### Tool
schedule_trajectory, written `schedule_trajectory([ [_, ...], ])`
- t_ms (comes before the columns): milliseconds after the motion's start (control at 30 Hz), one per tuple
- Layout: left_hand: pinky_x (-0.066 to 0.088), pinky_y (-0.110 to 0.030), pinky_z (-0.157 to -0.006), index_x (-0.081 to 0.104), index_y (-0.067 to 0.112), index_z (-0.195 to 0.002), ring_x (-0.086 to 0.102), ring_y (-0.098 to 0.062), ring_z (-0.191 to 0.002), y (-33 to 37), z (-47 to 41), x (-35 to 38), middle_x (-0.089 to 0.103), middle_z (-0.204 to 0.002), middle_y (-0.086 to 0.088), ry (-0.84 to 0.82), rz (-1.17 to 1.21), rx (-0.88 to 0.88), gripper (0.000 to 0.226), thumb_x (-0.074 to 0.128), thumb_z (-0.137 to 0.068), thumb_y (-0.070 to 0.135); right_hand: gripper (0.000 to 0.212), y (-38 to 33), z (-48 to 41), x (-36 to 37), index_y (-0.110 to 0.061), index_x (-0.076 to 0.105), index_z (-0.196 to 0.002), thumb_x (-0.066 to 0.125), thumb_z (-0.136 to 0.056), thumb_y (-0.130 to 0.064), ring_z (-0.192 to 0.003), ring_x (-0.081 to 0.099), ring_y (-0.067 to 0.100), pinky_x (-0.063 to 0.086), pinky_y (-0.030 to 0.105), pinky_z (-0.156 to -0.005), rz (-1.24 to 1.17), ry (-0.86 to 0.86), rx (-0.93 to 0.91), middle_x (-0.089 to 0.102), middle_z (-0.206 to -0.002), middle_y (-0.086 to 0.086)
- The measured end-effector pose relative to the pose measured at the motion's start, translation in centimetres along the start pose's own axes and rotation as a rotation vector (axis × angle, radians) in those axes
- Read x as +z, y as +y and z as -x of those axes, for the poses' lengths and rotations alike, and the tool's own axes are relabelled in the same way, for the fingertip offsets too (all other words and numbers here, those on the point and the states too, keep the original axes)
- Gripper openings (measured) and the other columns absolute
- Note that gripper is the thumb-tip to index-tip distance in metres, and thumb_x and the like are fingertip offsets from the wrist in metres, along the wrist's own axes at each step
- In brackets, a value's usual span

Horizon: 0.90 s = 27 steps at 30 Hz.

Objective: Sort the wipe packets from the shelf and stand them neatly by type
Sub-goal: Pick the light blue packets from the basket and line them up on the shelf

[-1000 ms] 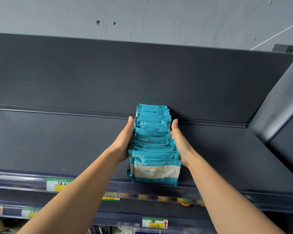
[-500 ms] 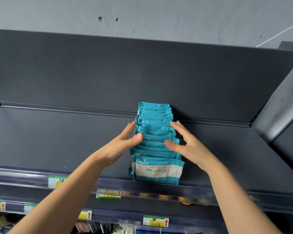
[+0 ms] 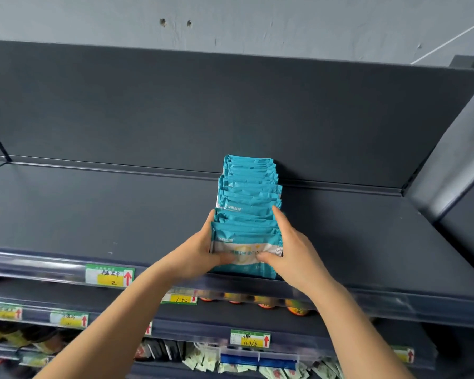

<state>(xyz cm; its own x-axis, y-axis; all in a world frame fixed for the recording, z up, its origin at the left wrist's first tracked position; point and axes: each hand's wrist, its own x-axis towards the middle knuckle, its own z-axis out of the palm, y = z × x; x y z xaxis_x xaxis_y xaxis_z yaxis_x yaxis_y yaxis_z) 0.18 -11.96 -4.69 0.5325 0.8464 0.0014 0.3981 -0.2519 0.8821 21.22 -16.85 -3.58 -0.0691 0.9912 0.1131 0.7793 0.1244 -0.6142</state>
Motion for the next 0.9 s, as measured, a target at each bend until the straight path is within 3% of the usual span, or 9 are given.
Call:
schedule_trajectory([
  [133, 0.051, -0.027, -0.094, 0.015, 0.043, -0.142, 0.059, 0.002, -0.105, 0.2, 0.0, -0.8, 0.058, -0.119, 0.023, -0.047, -0.138, -0.017, 0.09, 0.073, -0.082, 0.011, 0.106, 0.1, -0.3, -0.6, -0.027, 0.001, -0.153, 0.074, -0.078, -0.044, -0.139, 0.029, 0.016, 0.032, 0.033, -0.108, 0.16, -0.019, -0.026, 0.02, -0.154, -0.004],
  [267, 0.048, -0.009, -0.075, 0.015, 0.059, -0.115, 0.057, 0.012, -0.099, 0.5, 0.1, -0.8, 0.048, -0.113, 0.028, 0.064, -0.074, 0.025, 0.096, 0.077, -0.075, -0.002, 0.117, -0.2, -1.0, -1.2, -0.021, 0.004, -0.153, 0.081, -0.069, -0.047, -0.143, 0.019, 0.015, 0.024, 0.035, -0.114, 0.141, -0.036, -0.035, 0.011, -0.158, -0.004],
  [333, 0.047, -0.009, -0.081, 0.01, 0.063, -0.117, 0.051, 0.013, -0.111, 0.6, 0.2, -0.6, 0.043, -0.129, 0.026, 0.073, -0.091, 0.049, 0.105, 0.079, -0.072, -0.002, 0.116, -0.5, -1.3, -1.5, -0.02, 0.008, -0.153, 0.078, -0.068, -0.054, -0.143, 0.022, 0.014, 0.025, 0.036, -0.115, 0.168, -0.066, -0.053, 0.018, -0.158, -0.005],
  [400, 0.035, -0.019, -0.105, -0.005, 0.059, -0.135, 0.018, -0.003, -0.144, 0.6, 0.2, -0.7, 0.002, -0.156, 0.022, 0.115, -0.241, 0.088, 0.124, 0.086, -0.066, 0.01, 0.118, -0.8, -1.9, -1.6, -0.023, 0.011, -0.153, 0.071, -0.063, -0.07, -0.141, 0.02, 0.015, 0.026, 0.038, -0.115, 0.247, -0.082, -0.088, 0.021, -0.155, -0.006],
  [467, 0.018, -0.027, -0.117, -0.011, 0.039, -0.147, -0.01, -0.003, -0.146, 0.3, -0.3, -1.1, -0.022, -0.152, 0.022, 0.141, -0.49, 0.142, 0.13, 0.088, -0.063, 0.028, 0.119, -1.1, -2.5, -1.5, -0.026, 0.013, -0.153, 0.064, -0.06, -0.079, -0.139, 0.017, 0.017, 0.027, 0.04, -0.113, 0.347, -0.093, -0.107, 0.021, -0.152, -0.006],
  [533, 0.007, -0.032, -0.121, 0.004, 0.024, -0.153, -0.012, -0.004, -0.146, 0.5, -0.7, -1.5, -0.007, -0.159, 0.014, 0.12, -0.68, 0.152, 0.122, 0.085, -0.064, 0.042, 0.116, -1.1, -2.9, -1.4, -0.028, 0.016, -0.152, 0.061, -0.06, -0.082, -0.136, 0.018, 0.018, 0.028, 0.04, -0.112, 0.393, -0.084, -0.097, 0.023, -0.149, -0.004],
  [600, 0.002, -0.025, -0.119, 0.012, 0.02, -0.153, -0.008, -0.003, -0.146, 0.9, -1.0, -1.8, 0.006, -0.16, 0.01, 0.097, -0.713, 0.131, 0.118, 0.083, -0.063, 0.047, 0.114, -0.9, -3.0, -1.1, -0.029, 0.019, -0.151, 0.058, -0.06, -0.084, -0.133, 0.022, 0.019, 0.03, 0.039, -0.11, 0.411, -0.06, -0.095, 0.025, -0.146, -0.004],
  [800, 0.003, -0.023, -0.118, 0.011, 0.02, -0.153, -0.008, -0.001, -0.145, 2.0, -1.7, -2.1, 0.005, -0.16, 0.012, 0.005, -0.687, 0.079, 0.122, 0.087, -0.061, 0.043, 0.115, -0.6, -2.9, -0.9, -0.023, 0.028, -0.147, 0.051, -0.057, -0.09, -0.126, 0.031, 0.018, 0.036, 0.038, -0.104, 0.484, -0.005, -0.106, 0.034, -0.14, -0.004],
  [900, -0.001, -0.033, -0.121, 0.007, 0.022, -0.153, -0.011, -0.004, -0.145, 2.3, -1.6, -2.4, -0.001, -0.161, 0.011, -0.028, -0.767, 0.061, 0.12, 0.083, -0.064, 0.049, 0.118, -0.7, -2.7, -1.1, -0.02, 0.026, -0.147, 0.052, -0.057, -0.09, -0.13, 0.031, 0.019, 0.035, 0.038, -0.106, 0.481, -0.005, -0.102, 0.032, -0.144, -0.003],
])
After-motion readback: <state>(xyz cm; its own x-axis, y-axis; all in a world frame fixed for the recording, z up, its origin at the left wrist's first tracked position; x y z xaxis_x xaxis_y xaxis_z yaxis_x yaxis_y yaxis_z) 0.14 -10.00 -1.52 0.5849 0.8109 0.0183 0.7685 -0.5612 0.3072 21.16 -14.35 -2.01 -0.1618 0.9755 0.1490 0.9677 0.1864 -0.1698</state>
